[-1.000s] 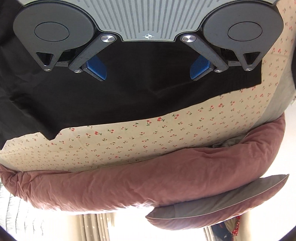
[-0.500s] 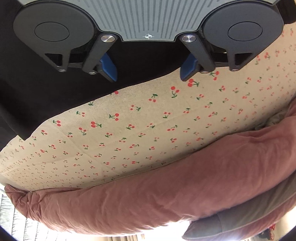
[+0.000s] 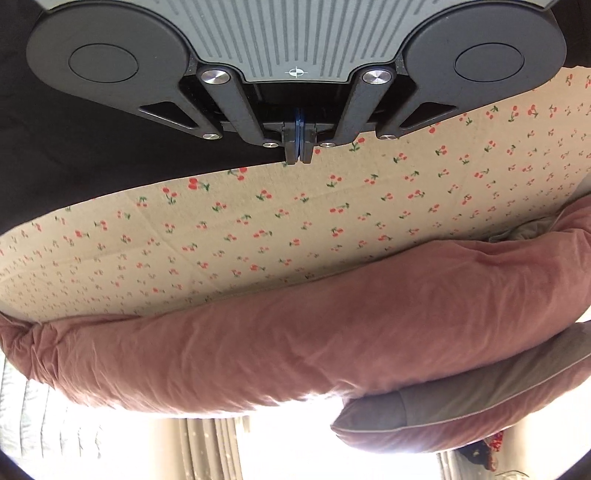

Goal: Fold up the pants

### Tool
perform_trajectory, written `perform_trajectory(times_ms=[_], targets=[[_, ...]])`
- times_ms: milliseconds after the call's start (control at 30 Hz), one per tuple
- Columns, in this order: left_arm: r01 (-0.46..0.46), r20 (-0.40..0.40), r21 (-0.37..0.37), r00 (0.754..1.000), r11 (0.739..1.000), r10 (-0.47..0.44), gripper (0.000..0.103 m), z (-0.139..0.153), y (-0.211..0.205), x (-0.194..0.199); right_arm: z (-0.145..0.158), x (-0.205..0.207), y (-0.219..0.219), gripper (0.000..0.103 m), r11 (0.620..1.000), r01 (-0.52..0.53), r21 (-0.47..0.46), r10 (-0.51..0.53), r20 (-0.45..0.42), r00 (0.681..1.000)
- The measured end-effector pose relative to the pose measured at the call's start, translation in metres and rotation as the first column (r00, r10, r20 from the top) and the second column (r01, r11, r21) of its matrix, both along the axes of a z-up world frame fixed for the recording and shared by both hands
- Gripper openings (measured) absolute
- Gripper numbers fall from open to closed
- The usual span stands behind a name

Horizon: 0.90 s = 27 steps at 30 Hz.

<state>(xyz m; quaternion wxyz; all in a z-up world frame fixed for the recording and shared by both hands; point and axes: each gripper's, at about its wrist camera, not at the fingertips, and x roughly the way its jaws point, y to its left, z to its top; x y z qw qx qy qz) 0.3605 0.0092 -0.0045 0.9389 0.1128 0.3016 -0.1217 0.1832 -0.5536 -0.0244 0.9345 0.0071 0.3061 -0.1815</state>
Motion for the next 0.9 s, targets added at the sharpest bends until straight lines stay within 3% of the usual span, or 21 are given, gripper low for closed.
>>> perform_trajectory(times_ms=[233, 333, 433, 500, 533, 567, 600, 667, 900], targets=[[-0.074, 0.068, -0.051, 0.995, 0.996, 0.077, 0.0, 0.002, -0.008, 0.008, 0.001, 0.006, -0.006, 0.003, 1.0, 0.027, -0.014, -0.026, 0.07, 0.997], [-0.121, 0.041, -0.062, 0.991, 0.991, 0.124, 0.0, -0.009, -0.012, 0.018, -0.006, 0.015, -0.01, 0.003, 0.999, 0.034, 0.002, -0.034, 0.069, 0.997], [-0.139, -0.03, -0.003, 0.99, 0.99, 0.139, 0.001, -0.027, -0.019, 0.03, -0.016, 0.025, -0.013, 0.009, 0.999, 0.046, 0.016, -0.047, 0.032, 0.998], [-0.137, -0.019, 0.01, 0.99, 0.991, 0.137, 0.01, -0.022, -0.022, 0.027, -0.02, 0.027, -0.017, 0.025, 0.998, 0.051, 0.047, -0.051, -0.005, 0.999], [-0.126, -0.03, -0.005, 0.992, 0.992, 0.125, 0.016, -0.017, -0.021, 0.025, -0.019, 0.023, -0.019, 0.04, 0.997, 0.066, 0.05, -0.065, -0.003, 0.998], [-0.106, -0.042, -0.024, 0.994, 0.994, 0.104, 0.031, -0.011, -0.02, 0.019, -0.014, 0.016, -0.022, 0.049, 0.995, 0.081, 0.065, -0.082, 0.003, 0.997], [-0.097, -0.042, -0.031, 0.995, 0.995, 0.095, 0.05, -0.006, -0.02, 0.012, -0.01, 0.011, -0.026, 0.049, 0.993, 0.083, 0.088, -0.084, 0.008, 0.996], [-0.079, -0.018, -0.044, 0.997, 0.996, 0.078, 0.068, 0.003, -0.02, -0.007, -0.002, -0.003, -0.034, 0.051, 0.985, 0.089, 0.145, -0.088, -0.011, 0.996], [0.054, -0.077, -0.111, 0.995, 0.992, -0.063, 0.073, 0.013, -0.026, -0.084, 0.0, -0.055, -0.049, 0.054, 0.96, 0.152, 0.236, -0.121, -0.141, 0.983]])
